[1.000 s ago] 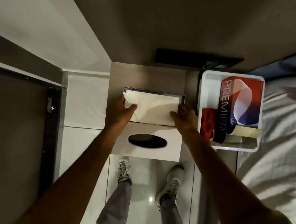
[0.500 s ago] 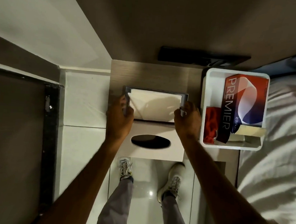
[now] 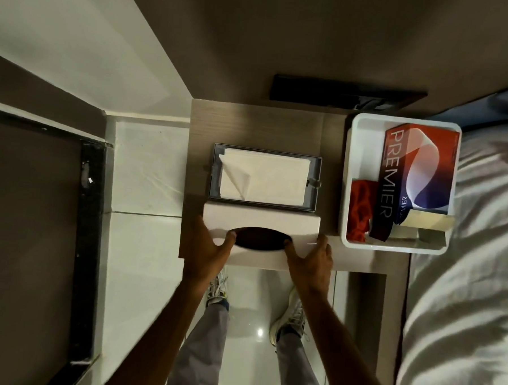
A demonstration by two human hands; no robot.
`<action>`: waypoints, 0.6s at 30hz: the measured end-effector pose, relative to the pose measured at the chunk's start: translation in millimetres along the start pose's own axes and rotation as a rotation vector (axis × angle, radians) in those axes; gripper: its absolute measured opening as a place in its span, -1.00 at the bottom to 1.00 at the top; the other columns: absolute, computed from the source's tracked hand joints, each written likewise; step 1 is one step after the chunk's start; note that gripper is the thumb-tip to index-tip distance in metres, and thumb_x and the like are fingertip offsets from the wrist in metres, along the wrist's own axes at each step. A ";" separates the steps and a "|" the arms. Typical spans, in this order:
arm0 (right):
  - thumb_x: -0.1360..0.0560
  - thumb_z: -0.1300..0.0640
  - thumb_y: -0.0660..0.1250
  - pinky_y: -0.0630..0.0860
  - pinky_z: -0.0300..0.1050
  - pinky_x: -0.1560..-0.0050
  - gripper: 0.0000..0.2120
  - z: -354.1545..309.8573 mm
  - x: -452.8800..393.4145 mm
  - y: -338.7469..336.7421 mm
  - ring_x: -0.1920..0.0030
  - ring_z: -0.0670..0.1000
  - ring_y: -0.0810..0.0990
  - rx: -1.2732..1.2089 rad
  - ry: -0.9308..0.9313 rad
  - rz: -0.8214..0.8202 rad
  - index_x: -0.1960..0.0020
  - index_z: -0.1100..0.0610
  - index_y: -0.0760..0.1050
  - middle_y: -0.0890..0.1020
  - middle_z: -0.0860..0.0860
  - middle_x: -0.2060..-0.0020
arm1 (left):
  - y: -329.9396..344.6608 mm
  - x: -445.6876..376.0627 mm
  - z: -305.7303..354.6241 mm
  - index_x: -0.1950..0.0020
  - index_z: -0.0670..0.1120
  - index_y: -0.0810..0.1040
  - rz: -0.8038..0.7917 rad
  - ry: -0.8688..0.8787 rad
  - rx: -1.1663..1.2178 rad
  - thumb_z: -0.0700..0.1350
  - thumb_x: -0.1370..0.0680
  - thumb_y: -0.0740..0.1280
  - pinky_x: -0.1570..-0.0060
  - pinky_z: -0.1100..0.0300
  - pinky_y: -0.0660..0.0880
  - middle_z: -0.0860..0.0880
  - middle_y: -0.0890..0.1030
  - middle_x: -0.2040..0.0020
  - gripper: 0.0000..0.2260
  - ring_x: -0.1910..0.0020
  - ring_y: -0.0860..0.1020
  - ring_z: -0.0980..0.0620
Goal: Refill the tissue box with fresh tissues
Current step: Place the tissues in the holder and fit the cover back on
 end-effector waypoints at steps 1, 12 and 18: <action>-0.47 -0.13 0.48 0.55 0.20 -0.27 -0.29 -1.0 -0.4 -0.2 -0.31 0.20 0.48 -0.003 0.000 0.000 -0.46 0.11 0.24 0.47 0.14 -0.33 | -1.9 2.5 3.7 -0.40 -0.22 0.38 0.022 0.005 -0.043 -0.02 -0.50 0.48 -0.06 0.20 0.43 -0.15 0.54 -0.24 -0.44 -0.25 0.54 -0.16; -0.50 -0.10 0.45 0.48 0.17 -0.34 -0.28 -2.2 -3.2 0.1 -0.36 0.21 0.45 0.030 -0.011 -0.020 -0.49 0.15 0.21 0.45 0.16 -0.38 | 30.9 -38.0 129.2 -0.51 0.19 0.33 0.065 0.573 -0.971 0.33 -0.59 0.06 -0.29 -0.08 0.25 -0.13 0.28 -0.46 -0.48 -0.39 0.29 -0.16; -0.49 -0.09 0.45 0.49 0.19 -0.28 -0.32 -6.5 -2.6 -1.4 -0.33 0.24 0.47 0.029 -0.014 -0.015 -0.45 0.15 0.24 0.45 0.16 -0.34 | 7.7 -41.2 100.6 -0.20 -0.02 0.59 0.185 0.556 -0.993 0.29 -0.57 0.07 -0.09 -0.03 0.29 -0.12 0.41 -0.23 -0.49 -0.20 0.38 -0.16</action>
Point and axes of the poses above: each hand's wrist, its own x-axis away from the middle knuckle, its own y-axis out of the palm, z = x × y, the point moved 10 cm from there along -x, towards the middle knuckle
